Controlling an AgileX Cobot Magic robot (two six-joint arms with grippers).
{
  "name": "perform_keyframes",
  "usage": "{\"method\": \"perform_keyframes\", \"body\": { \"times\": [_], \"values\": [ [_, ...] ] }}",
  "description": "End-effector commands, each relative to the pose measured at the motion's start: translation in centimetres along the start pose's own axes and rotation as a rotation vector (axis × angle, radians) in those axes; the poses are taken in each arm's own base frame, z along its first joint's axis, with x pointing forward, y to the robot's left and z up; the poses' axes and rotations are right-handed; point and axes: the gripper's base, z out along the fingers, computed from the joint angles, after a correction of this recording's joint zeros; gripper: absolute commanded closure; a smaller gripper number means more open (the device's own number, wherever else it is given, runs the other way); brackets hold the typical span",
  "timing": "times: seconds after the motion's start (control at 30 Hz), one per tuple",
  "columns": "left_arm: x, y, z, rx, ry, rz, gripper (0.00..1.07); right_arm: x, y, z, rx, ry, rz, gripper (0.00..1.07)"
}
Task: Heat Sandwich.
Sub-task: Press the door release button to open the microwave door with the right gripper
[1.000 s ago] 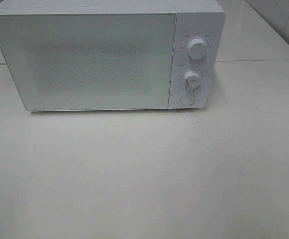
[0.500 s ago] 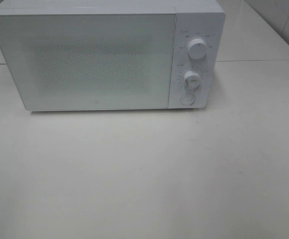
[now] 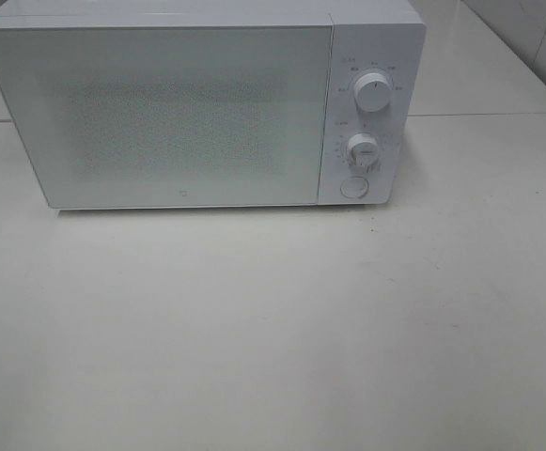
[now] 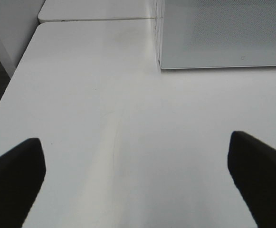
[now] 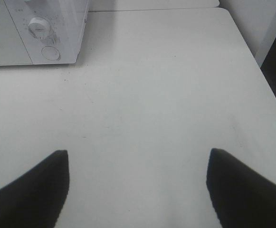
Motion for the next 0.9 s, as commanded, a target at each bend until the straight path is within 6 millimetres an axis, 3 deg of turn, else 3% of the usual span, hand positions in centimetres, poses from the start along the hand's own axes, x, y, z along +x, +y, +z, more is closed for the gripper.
{"method": "perform_keyframes", "body": {
  "times": [0.03,0.4,0.57,0.7,0.87,0.9],
  "values": [
    [0.2,-0.1,-0.3,0.003,-0.023,-0.006,0.05,0.2,-0.1,-0.3,0.015,-0.033,-0.008,0.31],
    [0.2,-0.1,-0.3,0.003,-0.023,-0.006,0.05,-1.2,0.0,0.0,0.013,-0.03,-0.013,0.31],
    [0.2,-0.1,-0.3,0.003,-0.023,-0.006,0.05,-2.8,0.3,1.4,0.007,-0.002,-0.018,0.31],
    [0.2,-0.1,-0.3,0.003,-0.023,-0.006,0.05,-4.9,0.6,3.4,-0.009,-0.077,-0.025,0.31],
    [0.2,-0.1,-0.3,0.003,-0.023,-0.006,0.05,-5.6,0.8,4.6,-0.007,-0.09,-0.036,0.31],
    [0.2,-0.1,-0.3,0.003,-0.023,-0.006,0.05,-6.1,0.9,5.6,-0.011,-0.098,-0.041,0.31]
  ]
}}
